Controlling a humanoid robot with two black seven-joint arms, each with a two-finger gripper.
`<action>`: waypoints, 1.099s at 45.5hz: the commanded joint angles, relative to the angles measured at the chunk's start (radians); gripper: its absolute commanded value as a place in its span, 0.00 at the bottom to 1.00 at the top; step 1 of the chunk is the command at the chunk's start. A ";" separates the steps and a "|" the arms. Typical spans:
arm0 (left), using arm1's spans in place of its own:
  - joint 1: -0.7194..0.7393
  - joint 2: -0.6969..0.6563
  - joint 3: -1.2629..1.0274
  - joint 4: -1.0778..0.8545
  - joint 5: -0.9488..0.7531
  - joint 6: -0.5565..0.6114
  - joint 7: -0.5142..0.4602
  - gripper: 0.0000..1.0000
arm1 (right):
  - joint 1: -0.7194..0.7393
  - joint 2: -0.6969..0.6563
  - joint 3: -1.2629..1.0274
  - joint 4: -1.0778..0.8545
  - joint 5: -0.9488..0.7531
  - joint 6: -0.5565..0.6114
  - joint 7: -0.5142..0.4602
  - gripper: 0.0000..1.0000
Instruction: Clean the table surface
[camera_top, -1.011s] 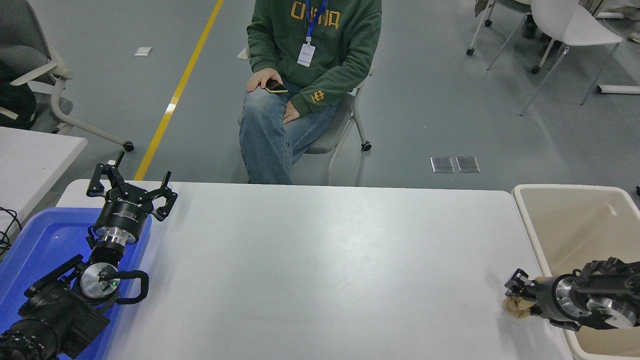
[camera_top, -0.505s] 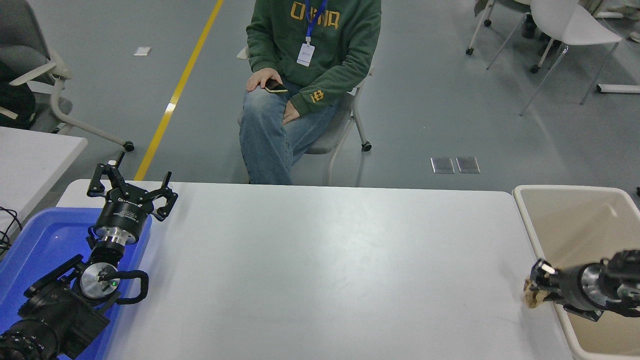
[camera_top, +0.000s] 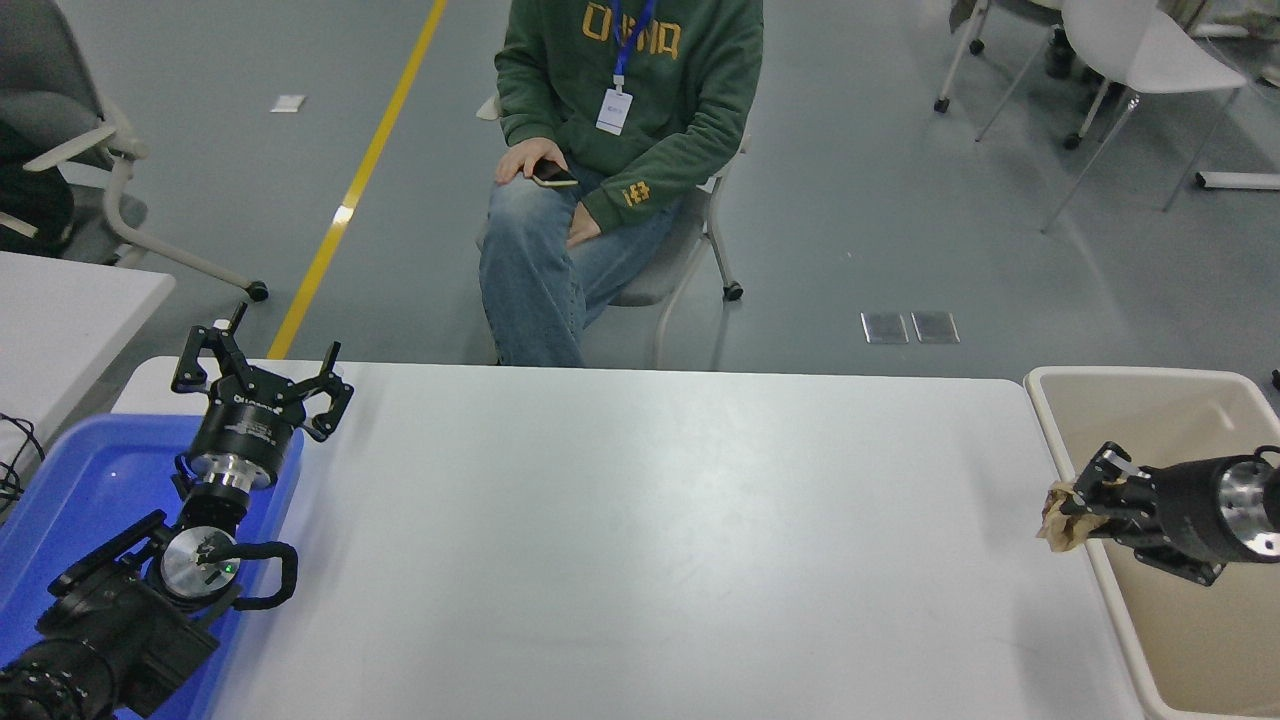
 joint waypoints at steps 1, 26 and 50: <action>0.000 0.000 0.000 0.000 0.000 -0.001 0.000 1.00 | 0.133 -0.103 -0.019 0.042 -0.062 0.082 -0.018 0.00; 0.000 0.000 0.000 0.000 0.000 -0.001 0.000 1.00 | 0.402 -0.324 -0.024 0.031 -0.310 0.353 -0.078 0.00; 0.000 0.000 0.000 0.000 0.000 0.001 0.000 1.00 | 0.426 -0.361 -0.016 0.018 -0.343 0.381 -0.087 0.00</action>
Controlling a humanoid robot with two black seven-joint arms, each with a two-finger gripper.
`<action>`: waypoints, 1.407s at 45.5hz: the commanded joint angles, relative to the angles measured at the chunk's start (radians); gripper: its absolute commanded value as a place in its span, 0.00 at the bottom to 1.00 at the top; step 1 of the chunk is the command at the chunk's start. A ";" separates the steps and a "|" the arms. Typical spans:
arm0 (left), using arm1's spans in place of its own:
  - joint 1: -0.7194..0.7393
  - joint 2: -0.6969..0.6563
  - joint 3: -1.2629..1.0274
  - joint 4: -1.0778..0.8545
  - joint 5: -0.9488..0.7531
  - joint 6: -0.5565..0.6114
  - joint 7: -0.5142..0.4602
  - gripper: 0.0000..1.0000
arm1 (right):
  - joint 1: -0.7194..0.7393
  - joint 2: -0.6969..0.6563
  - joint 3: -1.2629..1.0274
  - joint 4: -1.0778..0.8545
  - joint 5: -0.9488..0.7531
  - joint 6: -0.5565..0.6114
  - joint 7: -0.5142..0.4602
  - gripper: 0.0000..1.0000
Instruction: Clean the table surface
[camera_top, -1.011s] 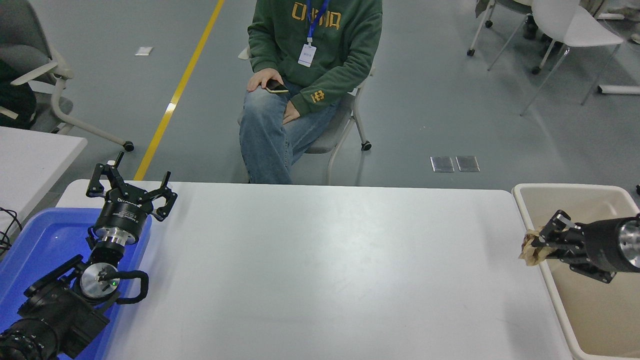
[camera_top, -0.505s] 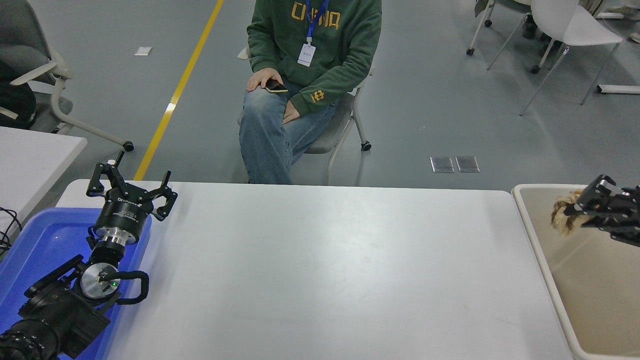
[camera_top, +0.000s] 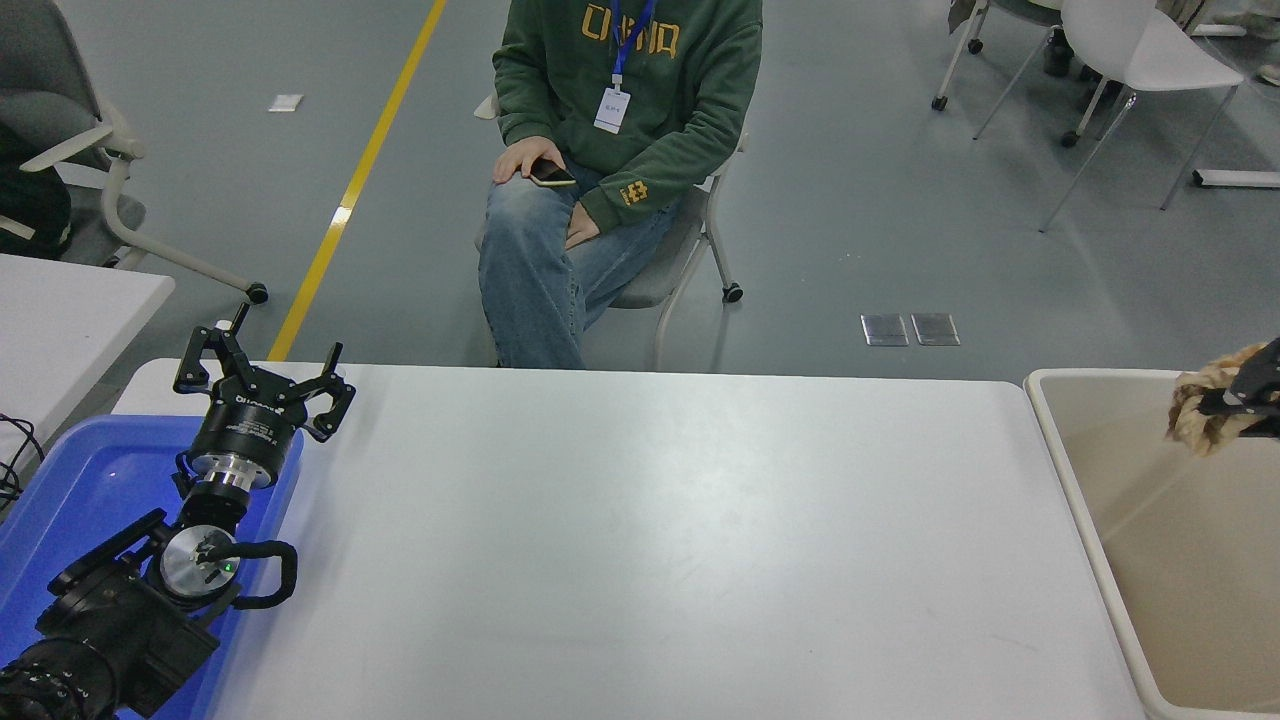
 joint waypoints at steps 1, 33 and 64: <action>0.000 0.000 0.000 0.000 0.000 0.000 0.000 1.00 | 0.015 -0.014 0.002 -0.012 -0.019 0.013 -0.008 0.00; 0.000 0.000 0.000 0.000 0.000 0.000 0.000 1.00 | -0.198 0.107 0.006 -0.361 0.002 -0.034 0.004 0.00; 0.000 0.000 0.000 0.000 0.000 0.000 0.000 1.00 | -0.759 0.552 0.243 -0.894 0.137 -0.174 0.005 0.00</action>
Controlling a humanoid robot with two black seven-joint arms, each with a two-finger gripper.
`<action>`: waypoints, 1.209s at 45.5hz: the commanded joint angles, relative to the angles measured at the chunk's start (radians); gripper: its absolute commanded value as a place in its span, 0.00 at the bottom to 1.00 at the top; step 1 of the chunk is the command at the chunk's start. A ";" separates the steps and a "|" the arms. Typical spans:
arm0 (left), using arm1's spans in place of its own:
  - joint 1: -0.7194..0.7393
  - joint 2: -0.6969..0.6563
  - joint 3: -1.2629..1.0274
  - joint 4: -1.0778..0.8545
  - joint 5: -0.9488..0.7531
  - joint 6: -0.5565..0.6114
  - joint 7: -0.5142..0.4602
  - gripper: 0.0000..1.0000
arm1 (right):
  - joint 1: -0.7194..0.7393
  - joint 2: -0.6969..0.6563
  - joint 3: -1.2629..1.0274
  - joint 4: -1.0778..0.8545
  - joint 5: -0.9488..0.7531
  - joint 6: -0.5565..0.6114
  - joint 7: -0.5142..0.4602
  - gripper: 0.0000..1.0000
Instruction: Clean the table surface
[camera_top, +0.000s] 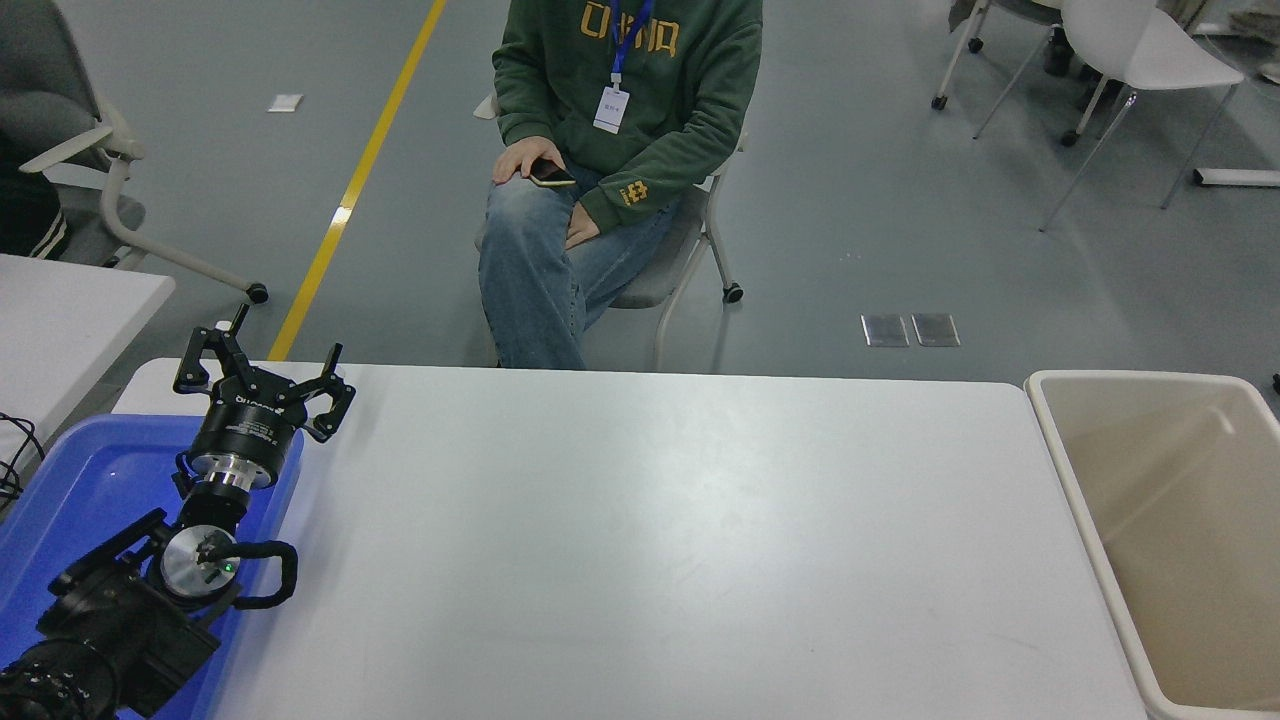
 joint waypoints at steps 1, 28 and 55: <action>0.000 0.000 0.000 0.000 0.000 0.000 0.000 1.00 | -0.232 0.181 0.116 -0.257 0.017 -0.025 0.000 0.00; 0.000 0.000 0.000 0.000 0.000 0.000 0.000 1.00 | -0.476 0.467 0.192 -0.597 0.017 -0.081 -0.010 0.75; 0.000 0.000 0.000 0.000 0.000 0.000 0.000 1.00 | -0.470 0.442 0.249 -0.594 0.018 -0.114 -0.009 1.00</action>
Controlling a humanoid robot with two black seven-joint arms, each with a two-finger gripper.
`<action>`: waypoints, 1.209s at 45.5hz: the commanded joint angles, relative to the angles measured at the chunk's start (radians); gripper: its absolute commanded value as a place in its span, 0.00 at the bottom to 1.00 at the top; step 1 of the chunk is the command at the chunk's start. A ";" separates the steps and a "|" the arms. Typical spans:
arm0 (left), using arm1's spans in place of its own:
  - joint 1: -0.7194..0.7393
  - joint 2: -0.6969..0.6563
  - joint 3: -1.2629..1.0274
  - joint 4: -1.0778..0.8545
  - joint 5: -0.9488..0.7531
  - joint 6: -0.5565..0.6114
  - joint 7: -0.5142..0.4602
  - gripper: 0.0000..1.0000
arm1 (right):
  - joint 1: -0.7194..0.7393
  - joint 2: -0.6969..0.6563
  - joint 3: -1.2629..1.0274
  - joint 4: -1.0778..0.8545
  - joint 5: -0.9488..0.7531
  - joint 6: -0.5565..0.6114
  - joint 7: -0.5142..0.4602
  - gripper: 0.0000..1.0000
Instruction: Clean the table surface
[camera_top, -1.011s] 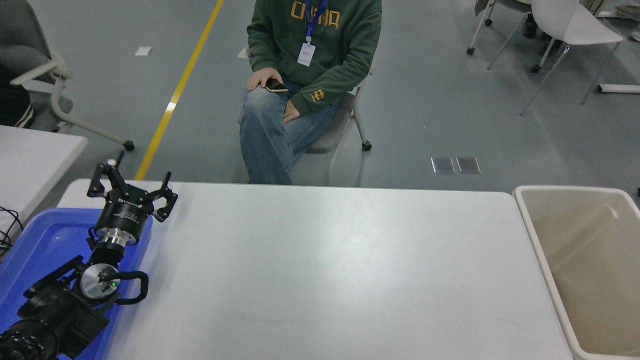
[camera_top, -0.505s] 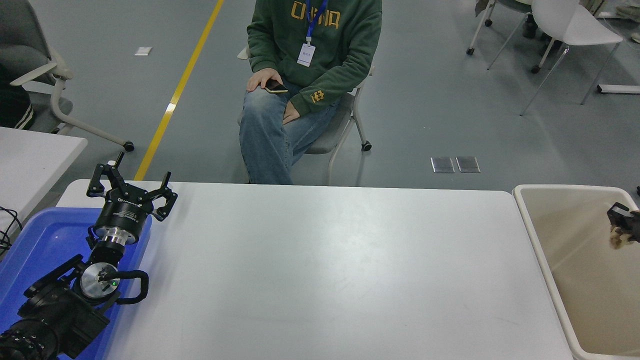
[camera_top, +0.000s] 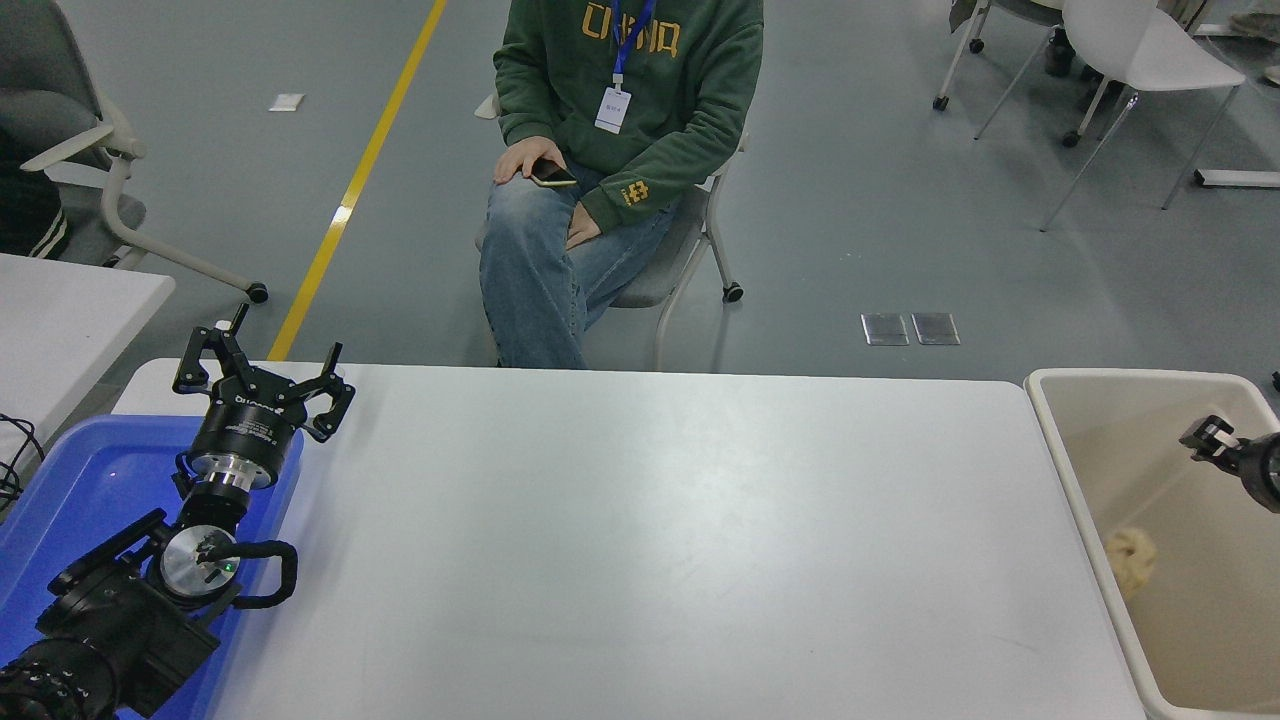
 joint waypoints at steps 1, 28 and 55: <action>0.000 0.000 0.000 0.000 0.000 0.000 0.000 1.00 | 0.004 -0.020 0.067 0.006 0.002 -0.004 0.001 1.00; 0.000 0.000 0.000 0.000 0.000 0.000 0.000 1.00 | 0.014 -0.025 0.559 0.234 0.138 -0.004 0.001 1.00; 0.000 0.000 0.000 0.000 0.000 0.000 0.000 1.00 | -0.105 0.205 0.918 0.464 0.488 -0.107 0.024 1.00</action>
